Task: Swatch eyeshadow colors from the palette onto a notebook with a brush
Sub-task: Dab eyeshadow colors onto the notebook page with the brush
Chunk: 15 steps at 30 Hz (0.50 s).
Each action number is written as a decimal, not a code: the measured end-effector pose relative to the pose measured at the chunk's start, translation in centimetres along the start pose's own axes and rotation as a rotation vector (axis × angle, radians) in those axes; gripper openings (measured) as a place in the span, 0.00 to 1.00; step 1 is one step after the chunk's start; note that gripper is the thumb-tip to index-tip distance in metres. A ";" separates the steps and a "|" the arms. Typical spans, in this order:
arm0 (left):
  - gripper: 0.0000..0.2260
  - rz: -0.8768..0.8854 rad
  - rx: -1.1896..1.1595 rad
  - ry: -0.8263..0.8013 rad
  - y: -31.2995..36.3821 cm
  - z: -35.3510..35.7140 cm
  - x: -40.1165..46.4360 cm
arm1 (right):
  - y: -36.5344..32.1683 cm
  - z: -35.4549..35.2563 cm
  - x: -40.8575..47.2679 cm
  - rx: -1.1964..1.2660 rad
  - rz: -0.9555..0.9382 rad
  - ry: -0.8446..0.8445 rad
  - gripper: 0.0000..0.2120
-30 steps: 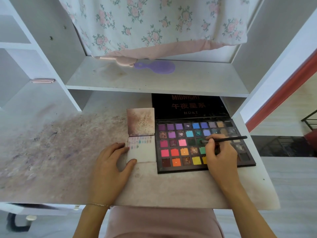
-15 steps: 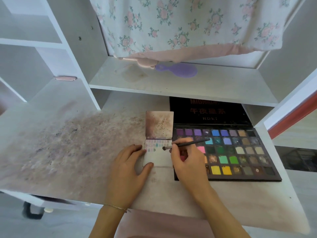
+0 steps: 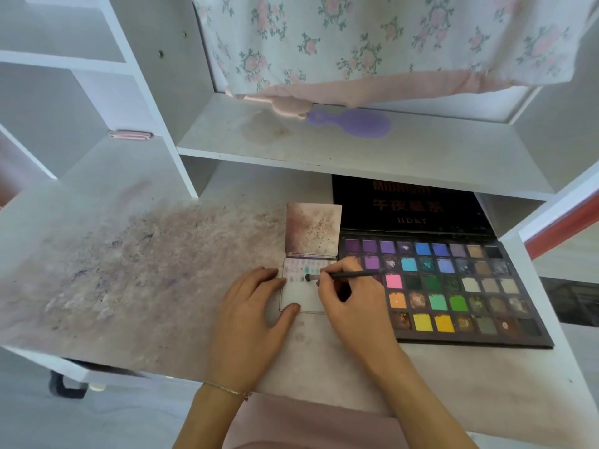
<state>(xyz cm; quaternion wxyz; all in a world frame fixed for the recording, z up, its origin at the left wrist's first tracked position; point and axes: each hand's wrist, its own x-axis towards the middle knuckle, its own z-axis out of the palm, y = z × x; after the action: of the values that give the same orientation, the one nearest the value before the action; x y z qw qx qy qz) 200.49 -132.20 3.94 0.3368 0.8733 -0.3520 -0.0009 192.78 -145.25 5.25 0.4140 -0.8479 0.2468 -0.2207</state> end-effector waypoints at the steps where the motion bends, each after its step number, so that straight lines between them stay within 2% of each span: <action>1: 0.17 0.003 0.001 0.003 0.0 0.0 0.0 | 0.1 0.0 0.0 -0.009 -0.001 -0.002 0.05; 15: 0.17 -0.012 0.019 -0.009 -0.1 0.0 0.0 | 0.2 0.3 0.0 -0.064 -0.021 -0.002 0.07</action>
<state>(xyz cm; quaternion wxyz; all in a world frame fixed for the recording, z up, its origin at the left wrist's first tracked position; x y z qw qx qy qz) 200.50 -132.19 3.87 0.3269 0.8786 -0.3482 -0.0033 192.91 -145.20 4.91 0.3846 -0.8635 0.2445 -0.2162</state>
